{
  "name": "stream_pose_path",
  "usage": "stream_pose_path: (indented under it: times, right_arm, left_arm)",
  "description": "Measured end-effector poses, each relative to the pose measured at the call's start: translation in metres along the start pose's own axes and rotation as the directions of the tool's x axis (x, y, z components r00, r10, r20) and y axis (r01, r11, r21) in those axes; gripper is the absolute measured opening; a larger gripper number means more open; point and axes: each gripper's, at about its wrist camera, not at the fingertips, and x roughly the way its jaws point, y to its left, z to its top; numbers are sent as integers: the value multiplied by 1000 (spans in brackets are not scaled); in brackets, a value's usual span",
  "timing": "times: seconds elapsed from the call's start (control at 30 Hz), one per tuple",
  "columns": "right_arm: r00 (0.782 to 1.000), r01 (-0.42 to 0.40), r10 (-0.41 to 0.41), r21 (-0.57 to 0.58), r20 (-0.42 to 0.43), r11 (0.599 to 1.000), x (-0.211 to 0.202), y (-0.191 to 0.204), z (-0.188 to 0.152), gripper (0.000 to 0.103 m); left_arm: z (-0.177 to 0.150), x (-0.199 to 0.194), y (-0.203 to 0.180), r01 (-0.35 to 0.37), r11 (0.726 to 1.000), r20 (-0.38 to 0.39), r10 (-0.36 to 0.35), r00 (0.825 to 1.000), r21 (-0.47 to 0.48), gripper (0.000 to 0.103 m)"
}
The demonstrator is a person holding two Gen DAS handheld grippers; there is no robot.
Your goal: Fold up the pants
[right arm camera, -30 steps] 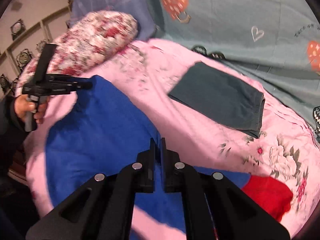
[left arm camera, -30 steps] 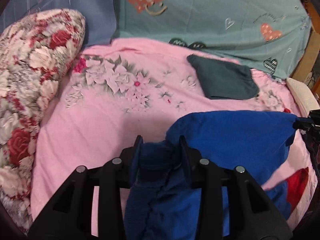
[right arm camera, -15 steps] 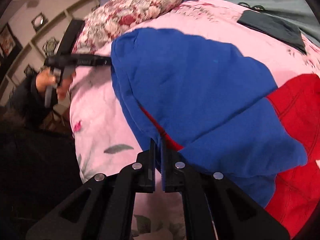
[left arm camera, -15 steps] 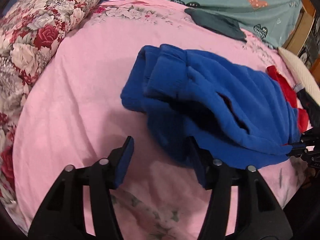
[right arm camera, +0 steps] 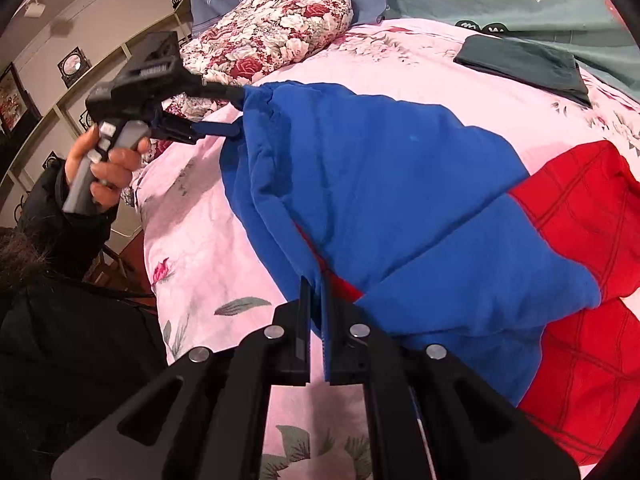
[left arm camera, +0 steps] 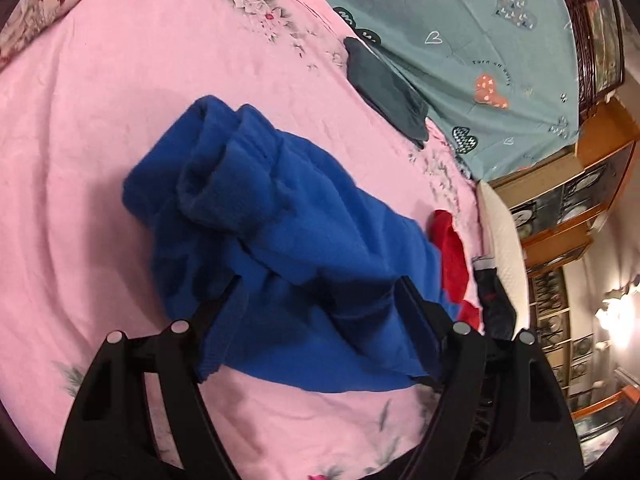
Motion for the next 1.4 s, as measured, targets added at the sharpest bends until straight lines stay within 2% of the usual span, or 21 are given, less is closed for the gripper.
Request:
stream_pose_path:
  times: [0.13,0.27,0.3,0.33,0.37,0.4,0.43,0.57,0.7,0.8,0.87,0.9,0.93,1.0,1.07,1.13,1.17,1.27,1.3,1.37,1.4]
  right_arm:
    - [1000,-1,1,-4,3,1000,-1,-1,-3,4]
    - [1000,-6,6,-2,0,1000,3,-3,-4,4]
    - [1000,-7,7,0,1,1000,3,-3,-4,4]
    - [1000,-8,8,3,4,1000,3,-3,-3,4]
    - [1000,-8,8,4,12,1000,1,-3,-2,4]
    - [1000,-10,10,4,30,1000,-3,-1,1,4]
    - [999,-13,13,5,47,1000,-7,0,3,4]
    - [997,-25,27,-26,76,999,-13,15,10,4]
    - [999,-12,12,-14,-30,1000,15,14,-2,4]
    - [998,-26,26,7,-52,1000,15,11,-4,10]
    - [999,-8,8,-5,-34,1000,-2,13,2,28]
    - [1000,15,-16,-22,-9,1000,-12,14,4,37]
    - [997,75,-73,-45,32,996,-28,14,9,47]
    - [976,203,-199,-40,85,978,-53,1,22,51]
    - [939,321,-327,68,107,944,-77,-31,47,66]
    - [904,403,-422,195,69,894,-85,-68,73,94]
    - [889,432,-457,251,45,866,-83,-87,85,95]
    - [848,516,-524,343,-79,785,-53,-134,113,95]
    - [816,572,-562,334,-137,749,-34,-146,120,95]
    - [776,631,-588,288,-229,720,0,-162,122,92]
    - [763,644,-586,246,-272,725,15,-167,118,67]
  left_arm:
    - [1,-3,7,63,995,-1,-63,998,-72,81]
    - [12,4,19,-19,992,28,22,999,-126,83]
    - [17,7,21,-31,990,35,36,999,-136,77]
    - [22,8,22,-41,990,47,48,998,-134,55]
    - [28,7,21,-56,991,56,63,996,-122,44]
    - [34,3,18,-64,992,72,72,995,-111,27]
    - [38,-2,16,-59,993,88,69,994,-106,22]
    - [34,-31,3,-119,992,166,123,978,-34,22]
    - [9,-15,36,-210,976,87,215,973,-66,22]
    - [-4,-11,44,-248,968,64,250,966,-40,23]
    - [-5,-19,34,-278,960,78,279,957,-17,45]
    - [-6,-30,26,-286,958,103,285,953,-6,65]
    - [-8,-40,17,-299,954,135,295,946,8,69]
    - [-11,-59,-11,-298,951,187,280,942,80,69]
    - [-18,-66,-34,-276,949,208,243,948,151,70]
    - [-27,-53,-64,-221,946,182,181,966,236,72]
    - [-32,-40,-77,-187,942,153,149,977,280,72]
    - [-58,17,-111,-91,913,23,89,996,398,72]
    - [-68,42,-121,-45,904,-37,67,997,424,72]
    - [-86,86,-134,-12,879,-126,81,989,476,72]
    - [-88,101,-137,6,874,-164,85,983,486,72]
